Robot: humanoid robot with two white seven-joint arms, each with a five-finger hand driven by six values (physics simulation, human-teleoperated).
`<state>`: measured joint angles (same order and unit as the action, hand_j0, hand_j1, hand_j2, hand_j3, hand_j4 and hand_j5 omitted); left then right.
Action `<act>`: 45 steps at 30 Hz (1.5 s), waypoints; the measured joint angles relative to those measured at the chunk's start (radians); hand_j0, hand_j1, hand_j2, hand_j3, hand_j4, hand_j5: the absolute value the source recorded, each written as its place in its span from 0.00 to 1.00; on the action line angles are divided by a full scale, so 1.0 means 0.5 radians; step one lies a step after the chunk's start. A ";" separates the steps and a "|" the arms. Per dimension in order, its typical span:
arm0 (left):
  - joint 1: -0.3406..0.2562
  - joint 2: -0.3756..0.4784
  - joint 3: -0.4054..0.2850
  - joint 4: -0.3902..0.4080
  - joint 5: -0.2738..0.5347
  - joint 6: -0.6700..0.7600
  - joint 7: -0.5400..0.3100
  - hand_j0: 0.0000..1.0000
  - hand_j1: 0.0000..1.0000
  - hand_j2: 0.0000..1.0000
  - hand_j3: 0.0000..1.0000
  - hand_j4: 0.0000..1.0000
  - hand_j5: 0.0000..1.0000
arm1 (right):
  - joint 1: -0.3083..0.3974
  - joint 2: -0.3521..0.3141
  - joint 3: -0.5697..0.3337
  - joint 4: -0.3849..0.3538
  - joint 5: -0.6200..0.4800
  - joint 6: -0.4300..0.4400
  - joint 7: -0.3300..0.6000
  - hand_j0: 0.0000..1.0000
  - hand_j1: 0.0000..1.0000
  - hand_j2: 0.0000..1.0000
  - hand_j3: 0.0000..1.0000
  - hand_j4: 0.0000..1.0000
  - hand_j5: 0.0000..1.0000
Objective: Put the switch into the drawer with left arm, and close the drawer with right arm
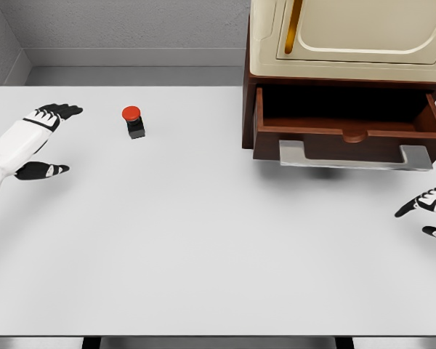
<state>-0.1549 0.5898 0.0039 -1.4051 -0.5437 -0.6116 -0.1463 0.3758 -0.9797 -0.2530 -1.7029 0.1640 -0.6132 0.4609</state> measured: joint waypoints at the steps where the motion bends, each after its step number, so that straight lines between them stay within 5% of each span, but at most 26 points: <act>1: 0.000 0.000 0.000 0.002 0.000 0.000 0.000 1.00 1.00 1.00 1.00 1.00 1.00 | 0.000 0.001 -0.001 -0.009 0.000 0.000 0.002 0.67 0.67 0.67 0.67 0.67 0.67; 6: -0.034 -0.163 -0.006 -0.038 0.056 0.000 0.013 1.00 1.00 1.00 1.00 1.00 1.00 | -0.040 0.070 -0.010 -0.065 -0.005 0.000 0.004 0.74 0.74 0.74 0.74 0.74 0.74; 11: -0.227 -0.335 -0.075 -0.074 0.154 0.024 0.013 1.00 1.00 1.00 1.00 1.00 1.00 | -0.025 0.066 -0.041 -0.097 -0.016 0.000 -0.002 0.79 0.79 0.79 0.79 0.79 0.79; 19: -0.451 -0.418 -0.407 0.189 0.526 0.590 0.002 1.00 1.00 1.00 1.00 1.00 1.00 | -0.034 0.003 -0.044 -0.104 -0.004 0.000 -0.002 0.81 0.81 0.81 0.81 0.81 0.81; 29: -0.614 -0.514 -0.481 0.480 0.970 0.996 -0.073 1.00 1.00 1.00 1.00 1.00 1.00 | -0.028 -0.044 -0.044 -0.104 0.018 0.000 0.074 0.78 0.78 0.78 0.78 0.78 0.78; 45: -0.822 -0.646 -0.557 1.007 1.018 0.859 -0.082 1.00 1.00 1.00 1.00 1.00 1.00 | -0.025 -0.039 -0.038 -0.107 0.025 0.000 0.067 0.83 0.83 0.83 0.83 0.83 0.83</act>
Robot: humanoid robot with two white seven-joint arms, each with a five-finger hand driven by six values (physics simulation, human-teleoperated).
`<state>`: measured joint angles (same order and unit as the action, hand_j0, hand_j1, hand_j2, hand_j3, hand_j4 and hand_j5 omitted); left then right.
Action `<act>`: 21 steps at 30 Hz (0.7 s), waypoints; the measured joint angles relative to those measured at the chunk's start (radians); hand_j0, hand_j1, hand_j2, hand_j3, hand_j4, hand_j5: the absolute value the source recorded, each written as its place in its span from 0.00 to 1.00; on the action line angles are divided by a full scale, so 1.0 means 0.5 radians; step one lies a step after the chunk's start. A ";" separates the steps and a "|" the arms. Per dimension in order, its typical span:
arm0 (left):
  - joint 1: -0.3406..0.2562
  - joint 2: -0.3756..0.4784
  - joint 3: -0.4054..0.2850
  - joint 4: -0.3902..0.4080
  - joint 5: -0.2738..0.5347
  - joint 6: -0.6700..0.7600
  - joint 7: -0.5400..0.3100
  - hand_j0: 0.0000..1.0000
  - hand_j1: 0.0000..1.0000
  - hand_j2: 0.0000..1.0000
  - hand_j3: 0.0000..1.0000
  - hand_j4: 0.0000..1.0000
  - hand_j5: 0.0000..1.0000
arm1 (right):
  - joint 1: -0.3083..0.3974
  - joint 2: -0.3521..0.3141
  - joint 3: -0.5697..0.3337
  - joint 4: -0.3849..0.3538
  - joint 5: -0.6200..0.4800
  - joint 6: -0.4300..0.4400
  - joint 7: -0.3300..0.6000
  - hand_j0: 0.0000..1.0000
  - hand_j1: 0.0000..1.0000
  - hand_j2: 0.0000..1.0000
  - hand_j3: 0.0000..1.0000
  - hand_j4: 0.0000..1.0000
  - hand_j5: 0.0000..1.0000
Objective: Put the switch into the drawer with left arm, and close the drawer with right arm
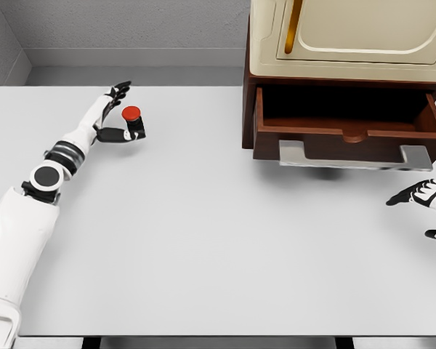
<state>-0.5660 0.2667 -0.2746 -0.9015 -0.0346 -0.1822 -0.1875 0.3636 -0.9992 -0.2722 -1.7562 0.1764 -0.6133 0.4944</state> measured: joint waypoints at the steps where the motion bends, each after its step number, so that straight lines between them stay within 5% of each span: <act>1: -0.006 -0.002 0.000 0.028 -0.001 -0.014 0.000 1.00 1.00 1.00 1.00 1.00 1.00 | -0.003 0.001 0.000 0.000 0.000 0.000 0.000 0.83 0.83 0.83 0.83 0.83 0.83; 6: -0.018 -0.026 -0.017 0.123 -0.025 -0.053 0.001 0.97 0.97 0.97 0.97 0.97 0.97 | -0.003 0.000 -0.002 -0.001 -0.001 0.000 0.000 0.83 0.83 0.83 0.83 0.83 0.83; 11: -0.022 -0.047 -0.024 0.170 -0.050 -0.089 0.003 0.74 0.74 0.74 0.74 0.74 0.74 | -0.003 -0.006 -0.002 -0.003 -0.004 0.000 0.000 0.83 0.83 0.83 0.83 0.83 0.83; 19: -0.022 -0.038 -0.019 0.180 -0.054 -0.119 0.003 0.63 0.63 0.63 0.63 0.63 0.63 | 0.025 -0.016 0.000 -0.003 0.000 0.000 -0.005 0.83 0.83 0.83 0.83 0.83 0.83; 21: -0.018 -0.037 -0.021 0.179 -0.055 -0.130 0.003 0.54 0.54 0.54 0.54 0.54 0.54 | 0.052 -0.019 0.001 -0.003 0.004 0.000 -0.010 0.83 0.83 0.83 0.83 0.83 0.83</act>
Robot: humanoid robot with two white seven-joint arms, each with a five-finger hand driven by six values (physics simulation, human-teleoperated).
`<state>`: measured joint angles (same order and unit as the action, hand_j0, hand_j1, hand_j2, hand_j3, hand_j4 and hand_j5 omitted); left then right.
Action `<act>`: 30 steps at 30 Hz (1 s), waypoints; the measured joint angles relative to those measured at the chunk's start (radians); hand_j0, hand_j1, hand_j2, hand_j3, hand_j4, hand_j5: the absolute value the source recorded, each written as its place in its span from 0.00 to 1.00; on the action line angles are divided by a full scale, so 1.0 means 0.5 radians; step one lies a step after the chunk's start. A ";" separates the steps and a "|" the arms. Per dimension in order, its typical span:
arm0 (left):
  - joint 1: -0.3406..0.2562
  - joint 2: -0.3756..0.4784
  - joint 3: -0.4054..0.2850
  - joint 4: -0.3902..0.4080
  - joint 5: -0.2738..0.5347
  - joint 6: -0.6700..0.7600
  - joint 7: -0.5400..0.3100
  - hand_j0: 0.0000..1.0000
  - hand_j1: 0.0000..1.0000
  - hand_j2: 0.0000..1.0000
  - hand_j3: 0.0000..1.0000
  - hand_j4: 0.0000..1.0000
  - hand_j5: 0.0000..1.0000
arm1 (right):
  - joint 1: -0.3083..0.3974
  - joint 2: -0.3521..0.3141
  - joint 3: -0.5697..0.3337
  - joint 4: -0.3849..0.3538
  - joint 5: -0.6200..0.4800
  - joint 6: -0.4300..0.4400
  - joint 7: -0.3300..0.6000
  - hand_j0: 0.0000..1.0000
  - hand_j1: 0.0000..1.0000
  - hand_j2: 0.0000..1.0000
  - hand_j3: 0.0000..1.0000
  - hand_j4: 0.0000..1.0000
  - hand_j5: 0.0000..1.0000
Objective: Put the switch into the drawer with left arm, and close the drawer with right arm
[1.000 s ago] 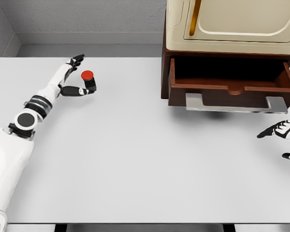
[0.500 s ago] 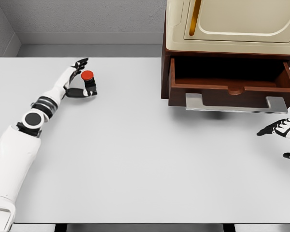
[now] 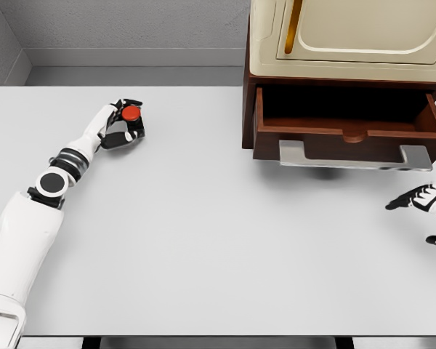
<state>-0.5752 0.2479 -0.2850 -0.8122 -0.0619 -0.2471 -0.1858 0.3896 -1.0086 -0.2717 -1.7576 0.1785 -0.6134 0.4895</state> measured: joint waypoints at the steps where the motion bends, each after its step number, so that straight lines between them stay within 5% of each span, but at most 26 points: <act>1: 0.000 0.000 -0.001 -0.001 -0.001 -0.010 0.000 0.50 0.50 0.50 0.50 0.50 0.50 | 0.000 -0.004 0.000 0.000 0.001 0.000 -0.004 0.83 0.83 0.83 0.83 0.83 0.83; 6: 0.006 0.000 0.000 -0.021 -0.001 -0.050 0.000 0.39 0.39 0.39 0.39 0.39 0.39 | 0.018 -0.037 0.000 0.000 0.052 0.001 -0.122 0.85 0.85 0.85 0.85 0.85 0.85; 9: 0.015 0.002 0.007 -0.060 0.000 -0.098 0.000 0.39 0.39 0.39 0.39 0.39 0.39 | 0.049 -0.055 0.000 0.000 0.065 0.001 -0.144 0.85 0.85 0.85 0.85 0.85 0.85; 12: 0.018 0.003 0.012 -0.107 0.002 -0.117 0.000 0.39 0.39 0.39 0.39 0.39 0.39 | 0.086 -0.080 0.000 -0.001 0.078 0.001 -0.155 0.99 0.99 0.99 0.99 0.99 0.99; 19: 0.052 0.006 0.003 -0.250 0.000 -0.147 -0.003 0.37 0.37 0.37 0.37 0.37 0.37 | 0.092 -0.103 0.000 -0.004 0.090 0.001 -0.160 1.00 1.00 1.00 1.00 1.00 1.00; 30: 0.212 0.009 -0.003 -0.675 -0.007 -0.160 -0.004 0.37 0.37 0.37 0.37 0.37 0.37 | 0.092 -0.103 -0.008 -0.011 0.104 0.001 -0.201 1.00 1.00 1.00 1.00 1.00 1.00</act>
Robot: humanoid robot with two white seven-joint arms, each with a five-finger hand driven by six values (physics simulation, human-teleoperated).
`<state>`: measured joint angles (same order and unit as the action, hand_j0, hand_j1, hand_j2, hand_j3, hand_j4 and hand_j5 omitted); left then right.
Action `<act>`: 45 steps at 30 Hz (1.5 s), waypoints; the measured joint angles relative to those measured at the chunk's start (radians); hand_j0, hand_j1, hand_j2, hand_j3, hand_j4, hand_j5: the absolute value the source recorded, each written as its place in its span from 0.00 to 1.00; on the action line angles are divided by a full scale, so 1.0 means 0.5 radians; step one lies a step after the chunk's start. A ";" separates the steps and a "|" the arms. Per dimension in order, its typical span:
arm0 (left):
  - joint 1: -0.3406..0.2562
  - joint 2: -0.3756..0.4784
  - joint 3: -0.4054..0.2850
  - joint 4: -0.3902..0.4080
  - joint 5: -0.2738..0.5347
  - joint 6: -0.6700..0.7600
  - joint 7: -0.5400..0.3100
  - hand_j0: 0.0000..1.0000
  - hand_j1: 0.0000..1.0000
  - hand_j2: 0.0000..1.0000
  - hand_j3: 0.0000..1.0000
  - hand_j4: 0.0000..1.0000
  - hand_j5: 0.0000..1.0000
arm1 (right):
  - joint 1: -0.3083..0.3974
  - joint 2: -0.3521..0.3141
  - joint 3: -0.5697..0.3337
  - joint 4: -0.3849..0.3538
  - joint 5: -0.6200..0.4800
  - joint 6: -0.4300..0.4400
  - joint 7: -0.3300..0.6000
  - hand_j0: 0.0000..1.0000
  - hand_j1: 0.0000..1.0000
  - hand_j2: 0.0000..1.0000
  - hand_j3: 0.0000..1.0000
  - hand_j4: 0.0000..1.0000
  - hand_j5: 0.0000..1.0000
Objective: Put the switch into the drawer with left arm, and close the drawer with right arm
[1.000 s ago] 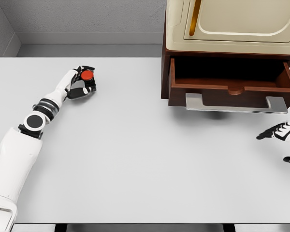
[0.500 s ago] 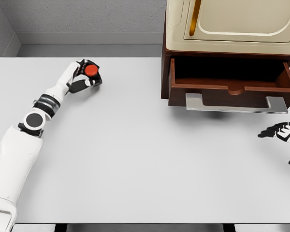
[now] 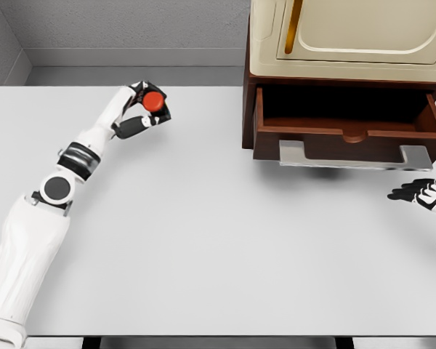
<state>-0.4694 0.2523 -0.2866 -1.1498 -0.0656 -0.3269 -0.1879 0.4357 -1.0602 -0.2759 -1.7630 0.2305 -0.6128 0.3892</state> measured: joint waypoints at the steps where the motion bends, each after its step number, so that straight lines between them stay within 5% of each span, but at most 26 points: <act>1: 0.003 0.000 0.000 -0.038 0.001 0.000 0.000 0.37 0.37 0.37 0.37 0.37 0.37 | 0.000 0.000 0.000 0.000 0.000 0.000 -0.002 1.00 1.00 1.00 1.00 1.00 1.00; 10: 0.092 -0.004 0.005 -0.369 -0.045 0.000 -0.001 0.37 0.37 0.37 0.37 0.37 0.37 | 0.000 0.004 -0.004 0.002 0.000 0.000 -0.006 1.00 1.00 1.00 1.00 1.00 1.00; 19: 0.114 -0.012 0.015 -0.655 -0.283 0.007 0.000 0.37 0.37 0.37 0.37 0.37 0.37 | 0.000 0.008 -0.007 0.003 0.001 0.000 -0.004 1.00 1.00 1.00 1.00 1.00 1.00; 29: 0.080 -0.150 -0.012 -0.749 -0.714 0.024 0.000 0.37 0.37 0.37 0.37 0.37 0.37 | 0.000 0.006 -0.006 0.004 0.003 0.000 -0.006 1.00 1.00 1.00 1.00 1.00 1.00; 45: -0.009 -0.466 -0.129 -0.823 -1.133 0.026 -0.001 0.37 0.37 0.37 0.37 0.37 0.37 | -0.003 0.015 -0.004 0.005 -0.010 0.000 0.004 1.00 1.00 1.00 1.00 1.00 1.00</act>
<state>-0.4740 0.0193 -0.3511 -1.5615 -0.6319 -0.3139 -0.1882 0.4341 -1.0528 -0.2778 -1.7605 0.2257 -0.6128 0.3914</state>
